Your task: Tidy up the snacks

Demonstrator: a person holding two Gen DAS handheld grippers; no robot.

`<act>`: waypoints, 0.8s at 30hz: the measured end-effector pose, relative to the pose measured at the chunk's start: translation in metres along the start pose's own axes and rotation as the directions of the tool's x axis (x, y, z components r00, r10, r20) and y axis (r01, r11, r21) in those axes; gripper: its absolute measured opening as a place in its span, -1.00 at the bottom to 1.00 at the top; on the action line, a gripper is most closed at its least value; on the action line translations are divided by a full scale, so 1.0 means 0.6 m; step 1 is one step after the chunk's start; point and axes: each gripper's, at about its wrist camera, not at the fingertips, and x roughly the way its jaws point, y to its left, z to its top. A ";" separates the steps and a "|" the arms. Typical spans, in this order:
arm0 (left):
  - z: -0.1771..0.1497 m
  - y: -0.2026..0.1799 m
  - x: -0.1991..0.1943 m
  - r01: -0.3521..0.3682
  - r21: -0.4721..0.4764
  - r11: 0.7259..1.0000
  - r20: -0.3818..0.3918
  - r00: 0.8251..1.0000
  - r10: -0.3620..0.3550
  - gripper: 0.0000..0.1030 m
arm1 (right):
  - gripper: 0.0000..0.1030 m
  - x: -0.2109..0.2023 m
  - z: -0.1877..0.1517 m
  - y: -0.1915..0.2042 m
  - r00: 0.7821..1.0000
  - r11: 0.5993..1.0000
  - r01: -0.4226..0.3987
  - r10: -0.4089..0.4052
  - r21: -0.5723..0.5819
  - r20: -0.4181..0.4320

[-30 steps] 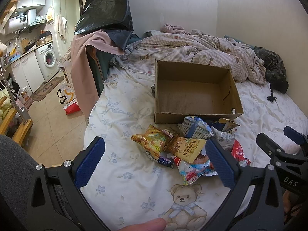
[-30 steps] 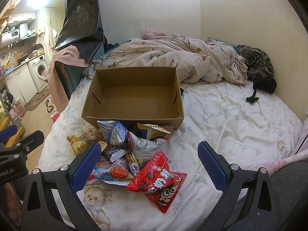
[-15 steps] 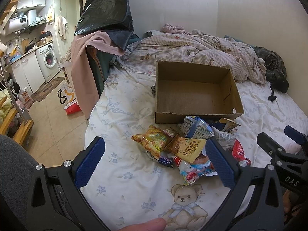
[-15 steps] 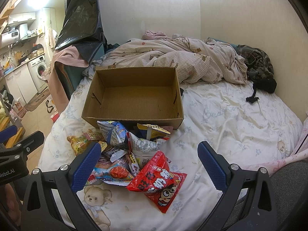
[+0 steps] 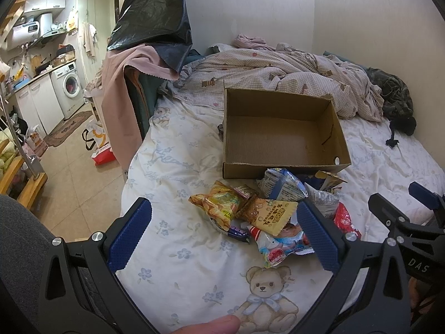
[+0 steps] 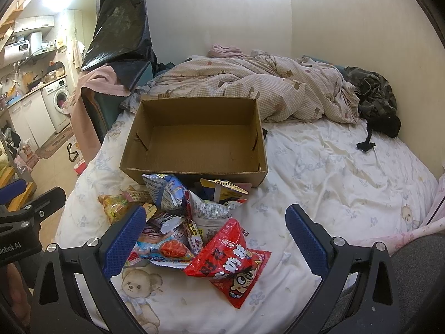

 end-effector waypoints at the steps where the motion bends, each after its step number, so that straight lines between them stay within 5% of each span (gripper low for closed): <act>1: -0.001 -0.001 0.000 0.000 0.001 1.000 0.000 1.000 0.000 1.00 | 0.99 0.000 0.000 0.000 1.000 1.000 -0.001 0.001 0.001 0.001; 24: 0.009 -0.013 0.018 0.013 0.018 1.000 -0.045 0.999 -0.012 1.00 | 0.99 0.019 0.002 -0.022 0.997 0.998 -0.024 0.028 0.063 -0.067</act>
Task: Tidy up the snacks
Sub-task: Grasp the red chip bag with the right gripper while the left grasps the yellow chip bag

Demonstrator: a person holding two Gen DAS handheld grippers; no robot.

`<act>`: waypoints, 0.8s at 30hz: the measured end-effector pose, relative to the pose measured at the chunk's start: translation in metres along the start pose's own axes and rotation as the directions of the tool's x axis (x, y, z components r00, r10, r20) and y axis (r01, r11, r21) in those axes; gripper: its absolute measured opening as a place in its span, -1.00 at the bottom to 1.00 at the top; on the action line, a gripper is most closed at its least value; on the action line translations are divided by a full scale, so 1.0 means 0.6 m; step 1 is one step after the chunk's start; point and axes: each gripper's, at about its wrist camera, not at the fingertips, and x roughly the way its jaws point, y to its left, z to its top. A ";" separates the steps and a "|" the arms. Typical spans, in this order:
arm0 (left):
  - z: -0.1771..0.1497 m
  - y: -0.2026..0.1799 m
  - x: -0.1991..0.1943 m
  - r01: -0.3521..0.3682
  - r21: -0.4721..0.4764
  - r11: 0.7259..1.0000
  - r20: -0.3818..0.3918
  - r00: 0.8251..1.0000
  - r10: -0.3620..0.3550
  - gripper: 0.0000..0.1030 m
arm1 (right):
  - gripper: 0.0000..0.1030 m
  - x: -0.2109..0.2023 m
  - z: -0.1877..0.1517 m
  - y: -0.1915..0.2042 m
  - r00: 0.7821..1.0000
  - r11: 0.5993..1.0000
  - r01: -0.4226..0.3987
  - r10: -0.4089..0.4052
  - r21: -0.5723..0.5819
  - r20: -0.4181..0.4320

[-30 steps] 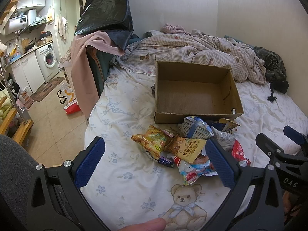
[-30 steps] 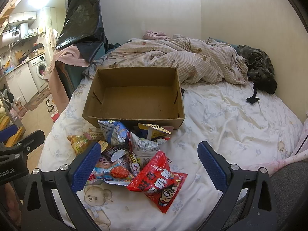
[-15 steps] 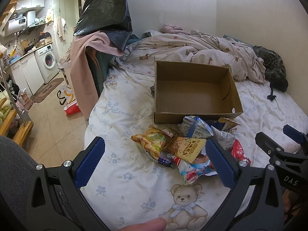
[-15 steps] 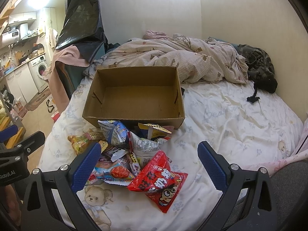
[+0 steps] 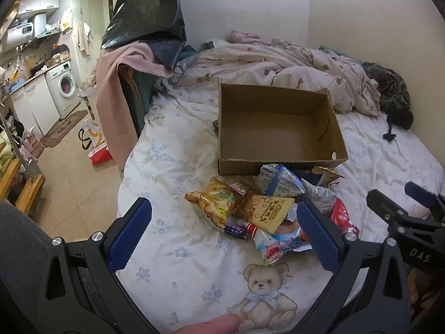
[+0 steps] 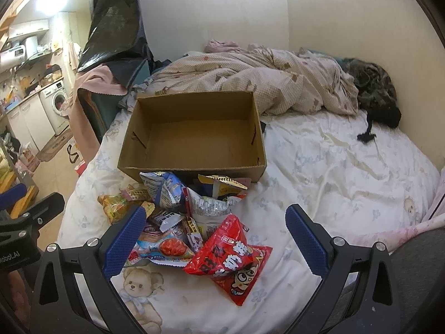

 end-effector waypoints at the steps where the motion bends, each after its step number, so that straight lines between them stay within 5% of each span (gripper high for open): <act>1: 0.005 0.000 0.005 -0.001 0.010 1.000 -0.015 1.000 0.001 1.00 | 0.99 0.009 0.004 -0.009 0.999 1.000 -0.012 0.012 0.019 -0.035; 9: 0.058 0.023 0.075 -0.064 0.018 0.998 -0.139 0.988 0.065 1.00 | 0.99 0.099 0.012 -0.152 0.940 0.910 -0.056 0.187 0.410 -0.285; 13: 0.068 0.034 0.104 -0.067 -0.003 0.998 -0.191 0.979 0.065 1.00 | 0.99 0.138 -0.007 -0.168 0.897 0.890 -0.030 0.225 0.454 -0.381; 20: 0.083 0.047 0.169 -0.067 -0.048 0.997 -0.310 0.949 0.048 1.00 | 0.99 0.228 -0.080 -0.148 0.779 0.846 0.004 0.332 0.533 -0.532; 24: 0.094 0.067 0.207 -0.074 -0.092 0.993 -0.388 0.921 0.033 1.00 | 0.99 0.260 -0.100 -0.131 0.775 0.830 0.025 0.336 0.558 -0.535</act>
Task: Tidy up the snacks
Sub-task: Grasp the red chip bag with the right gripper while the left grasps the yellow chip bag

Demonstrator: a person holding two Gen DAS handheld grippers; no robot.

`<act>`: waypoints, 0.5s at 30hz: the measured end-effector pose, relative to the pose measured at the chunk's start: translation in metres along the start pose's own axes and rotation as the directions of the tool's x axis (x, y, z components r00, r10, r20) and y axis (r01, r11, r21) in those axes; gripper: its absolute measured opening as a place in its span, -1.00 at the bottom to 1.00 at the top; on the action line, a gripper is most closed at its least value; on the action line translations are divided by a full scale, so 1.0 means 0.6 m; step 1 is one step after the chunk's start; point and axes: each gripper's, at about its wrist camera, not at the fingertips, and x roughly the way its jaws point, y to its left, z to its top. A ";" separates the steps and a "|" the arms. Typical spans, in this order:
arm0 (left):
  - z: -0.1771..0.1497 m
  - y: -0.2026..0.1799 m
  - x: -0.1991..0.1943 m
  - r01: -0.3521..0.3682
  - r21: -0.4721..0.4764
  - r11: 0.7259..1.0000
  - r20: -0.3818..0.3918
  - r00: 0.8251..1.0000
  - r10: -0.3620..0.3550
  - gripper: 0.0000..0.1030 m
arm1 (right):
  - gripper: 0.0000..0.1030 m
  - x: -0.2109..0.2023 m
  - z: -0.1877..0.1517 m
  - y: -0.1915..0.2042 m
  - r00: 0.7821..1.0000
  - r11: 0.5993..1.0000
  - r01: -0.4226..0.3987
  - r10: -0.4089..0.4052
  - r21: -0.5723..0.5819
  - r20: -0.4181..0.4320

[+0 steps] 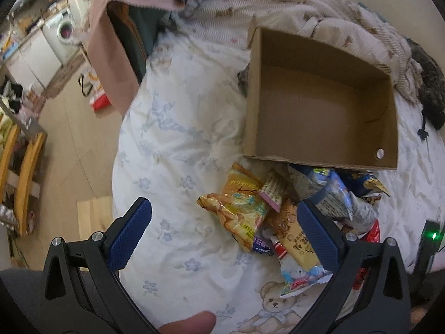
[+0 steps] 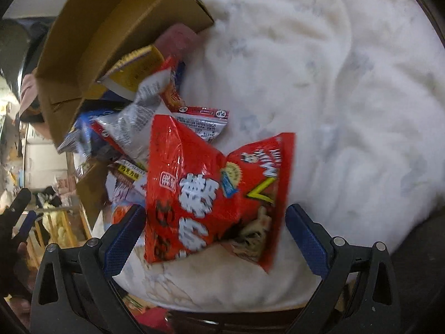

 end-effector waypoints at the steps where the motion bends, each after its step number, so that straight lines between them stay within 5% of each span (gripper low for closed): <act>1: 0.004 0.008 0.006 -0.004 -0.022 1.000 -0.006 1.000 0.004 1.00 | 0.96 -0.001 -0.001 0.004 1.000 1.000 0.019 -0.019 -0.012 0.008; 5: 0.010 0.034 0.044 -0.029 -0.076 0.997 -0.064 0.998 0.024 1.00 | 0.36 -0.016 -0.007 0.014 0.999 0.998 0.028 -0.026 -0.056 0.025; 9: -0.002 0.040 0.085 -0.020 -0.102 0.995 -0.171 0.985 0.002 1.00 | 0.21 -0.052 -0.019 0.016 0.997 0.995 0.037 -0.030 -0.093 0.075; 15: -0.019 0.038 0.109 -0.022 -0.115 0.993 -0.212 0.977 -0.003 1.00 | 0.17 -0.136 -0.022 0.034 0.976 0.990 0.016 0.014 -0.137 0.217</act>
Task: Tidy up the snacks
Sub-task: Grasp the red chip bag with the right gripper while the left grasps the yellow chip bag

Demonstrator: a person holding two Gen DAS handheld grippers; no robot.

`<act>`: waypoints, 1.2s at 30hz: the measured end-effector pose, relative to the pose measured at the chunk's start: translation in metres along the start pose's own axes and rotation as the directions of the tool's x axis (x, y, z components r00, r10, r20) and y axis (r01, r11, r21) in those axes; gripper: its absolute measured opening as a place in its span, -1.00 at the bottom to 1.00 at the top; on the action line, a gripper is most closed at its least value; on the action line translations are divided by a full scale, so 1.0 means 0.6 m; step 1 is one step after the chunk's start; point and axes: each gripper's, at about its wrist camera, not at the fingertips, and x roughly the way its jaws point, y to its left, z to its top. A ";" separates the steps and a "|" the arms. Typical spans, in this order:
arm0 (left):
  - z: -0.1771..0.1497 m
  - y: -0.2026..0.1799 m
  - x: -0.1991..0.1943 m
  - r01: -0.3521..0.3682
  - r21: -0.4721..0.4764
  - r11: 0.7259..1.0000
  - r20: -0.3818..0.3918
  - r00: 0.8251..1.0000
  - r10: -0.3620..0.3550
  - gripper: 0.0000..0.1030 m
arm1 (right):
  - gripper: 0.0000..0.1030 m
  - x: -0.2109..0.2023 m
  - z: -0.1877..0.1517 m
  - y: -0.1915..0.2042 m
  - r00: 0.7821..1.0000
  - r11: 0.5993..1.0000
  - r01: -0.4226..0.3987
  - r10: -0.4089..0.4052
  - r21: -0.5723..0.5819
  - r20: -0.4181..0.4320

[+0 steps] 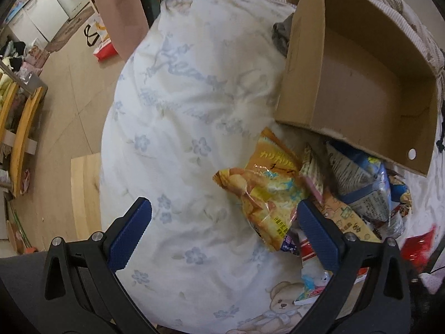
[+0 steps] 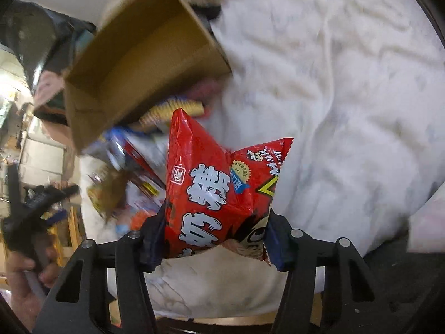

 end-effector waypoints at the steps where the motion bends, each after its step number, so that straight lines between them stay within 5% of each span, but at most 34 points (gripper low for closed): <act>1: 0.000 -0.002 0.005 0.002 -0.001 1.000 -0.002 1.000 -0.002 1.00 | 0.17 -0.013 0.004 -0.002 1.000 1.000 -0.022 0.021 0.006 0.015; 7: 0.001 -0.027 0.026 0.012 0.044 0.999 0.033 0.999 -0.013 1.00 | 0.17 -0.024 0.005 -0.004 0.997 0.999 -0.048 0.048 0.005 0.054; 14: 0.013 -0.049 0.071 0.073 0.036 0.997 -0.016 0.997 -0.072 0.81 | 0.17 -0.004 0.006 0.007 0.998 0.999 -0.034 0.035 -0.018 0.048; 16: 0.014 -0.053 0.077 0.083 0.048 0.995 -0.015 0.997 -0.082 0.65 | 0.17 0.002 0.005 0.010 0.998 0.999 -0.027 0.028 -0.028 0.049; 21: 0.010 -0.055 0.061 0.139 0.049 0.989 0.001 0.990 -0.140 -0.29 | 0.17 0.008 0.003 0.016 0.999 0.999 -0.025 0.027 -0.037 0.044; 27: -0.015 -0.014 0.018 0.159 -0.019 0.987 0.020 0.987 -0.159 -0.44 | 0.17 0.003 0.002 0.021 0.998 0.998 -0.031 0.034 -0.049 0.053; 36: -0.071 0.019 -0.091 0.127 -0.021 0.992 0.195 0.973 -0.120 -0.44 | 0.17 -0.008 -0.001 0.031 0.996 0.996 -0.040 0.047 -0.079 0.082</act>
